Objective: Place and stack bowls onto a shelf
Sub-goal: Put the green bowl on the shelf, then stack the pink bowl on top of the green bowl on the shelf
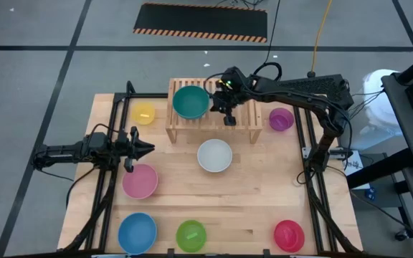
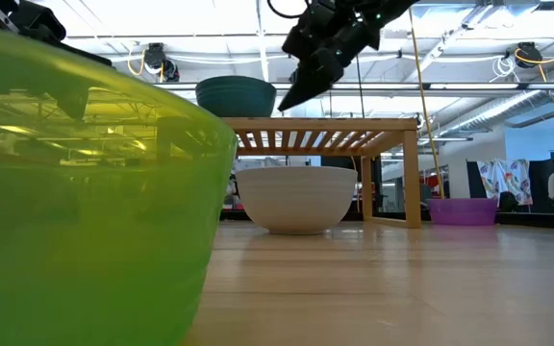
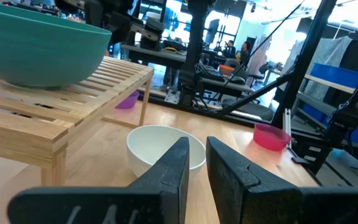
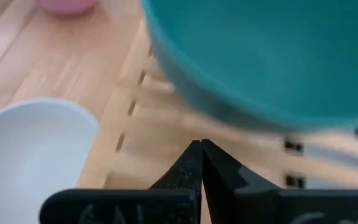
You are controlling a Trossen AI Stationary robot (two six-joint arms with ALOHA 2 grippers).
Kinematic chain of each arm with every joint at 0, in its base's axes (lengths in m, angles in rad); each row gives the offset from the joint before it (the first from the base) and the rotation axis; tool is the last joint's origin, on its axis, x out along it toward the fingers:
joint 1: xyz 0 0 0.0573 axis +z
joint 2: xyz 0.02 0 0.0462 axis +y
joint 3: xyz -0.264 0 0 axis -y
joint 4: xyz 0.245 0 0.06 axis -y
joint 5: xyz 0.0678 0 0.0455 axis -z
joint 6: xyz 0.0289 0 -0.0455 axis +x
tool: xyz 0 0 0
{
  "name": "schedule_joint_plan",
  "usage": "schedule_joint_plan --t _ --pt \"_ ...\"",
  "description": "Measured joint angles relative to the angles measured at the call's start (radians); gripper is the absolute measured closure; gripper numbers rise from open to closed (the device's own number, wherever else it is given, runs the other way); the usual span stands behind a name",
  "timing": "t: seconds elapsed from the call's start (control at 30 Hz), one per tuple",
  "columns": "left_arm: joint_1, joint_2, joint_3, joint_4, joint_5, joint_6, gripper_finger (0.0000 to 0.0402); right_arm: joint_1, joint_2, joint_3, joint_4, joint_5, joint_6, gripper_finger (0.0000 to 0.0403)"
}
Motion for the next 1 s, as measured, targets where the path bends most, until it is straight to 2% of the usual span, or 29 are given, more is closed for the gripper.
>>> schedule_joint_plan --t 0.2,0.43,0.63,0.87,1.0 --pt "0.000 0.000 0.000 0.000 0.000 0.002 0.0341 0.014 -0.101 0.000 -0.174 0.127 -0.032 0.0403" --pt "0.000 0.000 0.000 0.013 0.000 0.006 0.0341 0.042 -0.253 0.000 -0.372 0.125 -0.029 0.0403" --pt "0.000 0.000 0.000 0.110 0.000 -0.006 0.0341 0.049 -0.354 0.000 -0.406 0.125 0.051 0.0403" --pt "0.000 0.000 0.000 0.288 -0.001 -0.189 0.0341 0.049 -0.424 0.001 -0.407 0.126 0.106 0.0403" --pt "0.000 0.000 0.000 0.354 0.000 -0.230 0.0341 0.049 -0.428 0.001 -0.420 0.126 0.136 0.0403"
